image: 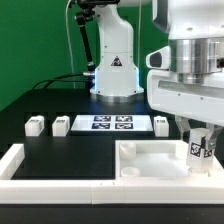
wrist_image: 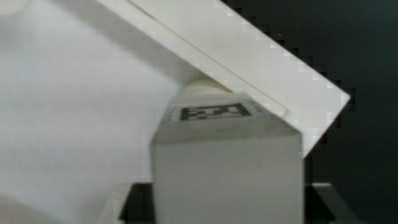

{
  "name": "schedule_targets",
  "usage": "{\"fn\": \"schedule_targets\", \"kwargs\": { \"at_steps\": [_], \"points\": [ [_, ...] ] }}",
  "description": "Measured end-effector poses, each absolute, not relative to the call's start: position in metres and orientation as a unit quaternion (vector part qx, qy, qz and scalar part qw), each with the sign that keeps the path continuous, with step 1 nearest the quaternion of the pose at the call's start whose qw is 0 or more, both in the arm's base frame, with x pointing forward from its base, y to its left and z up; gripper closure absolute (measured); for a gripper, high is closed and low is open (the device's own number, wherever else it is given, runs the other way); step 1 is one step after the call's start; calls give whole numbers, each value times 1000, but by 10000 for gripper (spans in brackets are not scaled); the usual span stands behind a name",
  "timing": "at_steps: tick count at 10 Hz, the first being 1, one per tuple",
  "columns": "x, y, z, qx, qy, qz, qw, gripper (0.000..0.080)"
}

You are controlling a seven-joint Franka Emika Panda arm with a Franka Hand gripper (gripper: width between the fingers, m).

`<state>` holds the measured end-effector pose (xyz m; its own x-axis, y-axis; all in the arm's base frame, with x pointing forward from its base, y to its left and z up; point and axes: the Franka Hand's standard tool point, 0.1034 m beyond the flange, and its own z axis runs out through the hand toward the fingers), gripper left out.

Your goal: Assemble square table

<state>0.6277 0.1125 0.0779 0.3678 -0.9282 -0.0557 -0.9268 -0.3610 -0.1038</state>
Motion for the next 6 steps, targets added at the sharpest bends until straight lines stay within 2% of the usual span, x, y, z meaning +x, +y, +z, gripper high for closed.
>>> {"fn": "schedule_targets", "kwargs": {
  "at_steps": [2,5,6],
  "points": [
    [628,109,76,-740,668,9,76,509],
    [627,108,76,-698,712,16,75,509],
    [627,108,75,-709,702,15,75,429]
  ]
}}
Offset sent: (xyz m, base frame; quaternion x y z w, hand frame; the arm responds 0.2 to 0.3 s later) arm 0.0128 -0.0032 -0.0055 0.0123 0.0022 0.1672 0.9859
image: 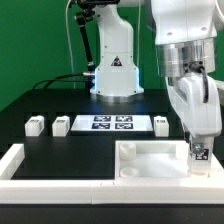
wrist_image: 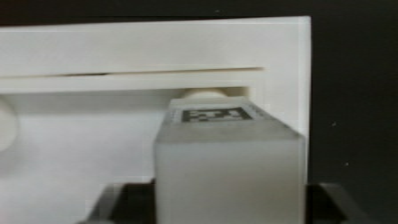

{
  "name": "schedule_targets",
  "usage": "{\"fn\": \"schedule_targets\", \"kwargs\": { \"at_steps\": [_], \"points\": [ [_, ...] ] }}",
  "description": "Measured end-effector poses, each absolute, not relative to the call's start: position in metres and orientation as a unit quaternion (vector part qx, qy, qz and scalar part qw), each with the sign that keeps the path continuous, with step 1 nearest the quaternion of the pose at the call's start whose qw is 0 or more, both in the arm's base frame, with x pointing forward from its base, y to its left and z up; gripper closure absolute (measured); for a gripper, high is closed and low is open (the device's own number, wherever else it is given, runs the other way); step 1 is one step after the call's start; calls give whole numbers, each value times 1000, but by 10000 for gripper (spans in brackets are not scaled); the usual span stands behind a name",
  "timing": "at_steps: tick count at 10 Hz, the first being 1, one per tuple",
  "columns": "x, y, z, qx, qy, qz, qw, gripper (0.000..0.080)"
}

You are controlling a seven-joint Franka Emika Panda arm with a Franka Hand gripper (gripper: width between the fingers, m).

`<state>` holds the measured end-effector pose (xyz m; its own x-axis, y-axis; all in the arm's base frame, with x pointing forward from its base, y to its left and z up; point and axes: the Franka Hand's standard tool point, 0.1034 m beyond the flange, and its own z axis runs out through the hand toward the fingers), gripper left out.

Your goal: Assemble square table

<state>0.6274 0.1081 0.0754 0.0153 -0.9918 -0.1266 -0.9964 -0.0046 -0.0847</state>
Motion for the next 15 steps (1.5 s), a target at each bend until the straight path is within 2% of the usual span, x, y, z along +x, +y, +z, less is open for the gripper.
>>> {"fn": "schedule_targets", "kwargs": {
  "at_steps": [1,2,3,6,10,11,12,13,14,15],
  "points": [
    [627,108,75,-713,697,15,74,290],
    [628,110,76,-778,625,7,67,290],
    [629,112,74,-819,570,2,67,180],
    [627,115,74,-874,481,-4,66,151],
    [628,114,78,-973,223,-4,51,150],
    [627,114,77,-972,231,-4,51,150],
    [627,114,77,-969,243,-3,51,257],
    [627,114,77,-969,242,-3,51,409],
    [627,115,77,-963,263,-2,53,409],
    [627,115,77,-949,309,1,53,511]
  ]
}}
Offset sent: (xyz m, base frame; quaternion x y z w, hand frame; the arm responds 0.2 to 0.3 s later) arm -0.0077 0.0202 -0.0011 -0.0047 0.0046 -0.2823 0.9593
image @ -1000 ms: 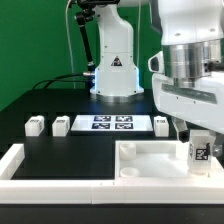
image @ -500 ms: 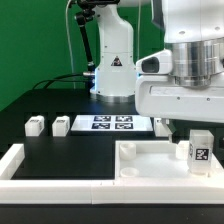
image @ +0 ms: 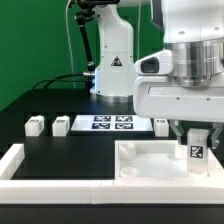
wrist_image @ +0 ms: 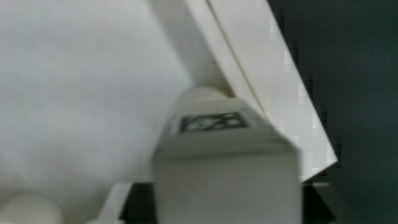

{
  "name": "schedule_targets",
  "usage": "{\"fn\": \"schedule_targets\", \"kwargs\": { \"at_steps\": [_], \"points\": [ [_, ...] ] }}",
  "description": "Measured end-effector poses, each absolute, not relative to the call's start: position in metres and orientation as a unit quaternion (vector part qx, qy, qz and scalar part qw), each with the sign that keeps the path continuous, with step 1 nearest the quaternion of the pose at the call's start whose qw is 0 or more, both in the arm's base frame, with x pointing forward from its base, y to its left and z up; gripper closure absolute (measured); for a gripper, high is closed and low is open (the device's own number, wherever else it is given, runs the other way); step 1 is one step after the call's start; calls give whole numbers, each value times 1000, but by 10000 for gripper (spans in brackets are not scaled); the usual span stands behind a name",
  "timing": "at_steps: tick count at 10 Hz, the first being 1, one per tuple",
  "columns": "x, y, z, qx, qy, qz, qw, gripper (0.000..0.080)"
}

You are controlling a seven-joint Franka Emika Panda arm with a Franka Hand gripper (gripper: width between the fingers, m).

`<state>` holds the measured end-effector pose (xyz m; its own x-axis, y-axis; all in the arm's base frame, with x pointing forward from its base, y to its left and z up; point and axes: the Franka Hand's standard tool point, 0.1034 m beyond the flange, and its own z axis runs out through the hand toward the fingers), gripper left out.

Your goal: Assemble square table

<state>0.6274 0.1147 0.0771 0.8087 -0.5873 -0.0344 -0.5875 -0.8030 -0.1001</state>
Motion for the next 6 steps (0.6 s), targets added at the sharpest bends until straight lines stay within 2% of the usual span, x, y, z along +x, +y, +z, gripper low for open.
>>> {"fn": "schedule_targets", "kwargs": {
  "at_steps": [3,6],
  "points": [
    [627,114,76,-914,402,7,53,510],
    [630,112,75,-792,608,26,54,510]
  ]
}}
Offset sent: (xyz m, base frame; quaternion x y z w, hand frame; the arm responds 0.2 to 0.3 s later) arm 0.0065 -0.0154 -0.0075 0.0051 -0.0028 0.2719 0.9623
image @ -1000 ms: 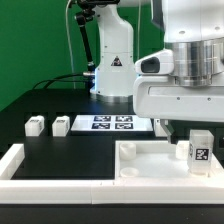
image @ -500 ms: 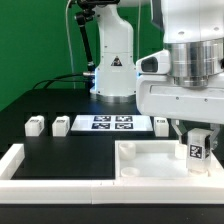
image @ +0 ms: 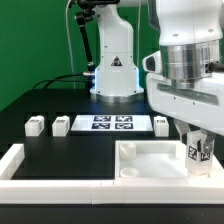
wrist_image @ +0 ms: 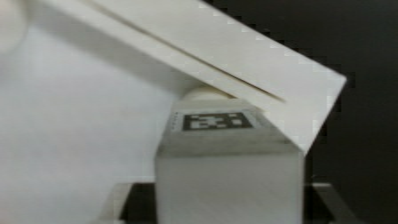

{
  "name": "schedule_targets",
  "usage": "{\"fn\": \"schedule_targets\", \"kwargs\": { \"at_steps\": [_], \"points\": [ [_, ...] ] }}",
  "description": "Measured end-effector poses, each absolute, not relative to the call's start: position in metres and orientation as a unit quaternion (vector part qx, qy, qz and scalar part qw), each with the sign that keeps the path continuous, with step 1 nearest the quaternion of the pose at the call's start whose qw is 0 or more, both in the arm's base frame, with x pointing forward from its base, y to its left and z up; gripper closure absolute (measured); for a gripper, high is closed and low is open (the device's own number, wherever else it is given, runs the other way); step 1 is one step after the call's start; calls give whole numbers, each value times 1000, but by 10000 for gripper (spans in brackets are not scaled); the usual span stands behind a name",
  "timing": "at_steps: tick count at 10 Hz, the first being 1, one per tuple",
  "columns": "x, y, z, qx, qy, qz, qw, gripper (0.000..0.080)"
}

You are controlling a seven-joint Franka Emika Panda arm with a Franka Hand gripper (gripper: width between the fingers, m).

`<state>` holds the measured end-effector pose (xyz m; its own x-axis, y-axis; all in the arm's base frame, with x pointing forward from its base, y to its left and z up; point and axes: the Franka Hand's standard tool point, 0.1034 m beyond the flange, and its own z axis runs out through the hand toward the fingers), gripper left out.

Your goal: Assemble square table

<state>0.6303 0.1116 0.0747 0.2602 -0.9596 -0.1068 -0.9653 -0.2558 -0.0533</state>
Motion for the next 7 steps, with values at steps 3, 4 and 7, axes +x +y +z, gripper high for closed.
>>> {"fn": "schedule_targets", "kwargs": {
  "at_steps": [3,4,7],
  "points": [
    [630,113,75,-632,772,35,56,509],
    [630,113,75,-628,775,35,55,509],
    [630,114,76,-722,689,26,49,199]
  ]
}}
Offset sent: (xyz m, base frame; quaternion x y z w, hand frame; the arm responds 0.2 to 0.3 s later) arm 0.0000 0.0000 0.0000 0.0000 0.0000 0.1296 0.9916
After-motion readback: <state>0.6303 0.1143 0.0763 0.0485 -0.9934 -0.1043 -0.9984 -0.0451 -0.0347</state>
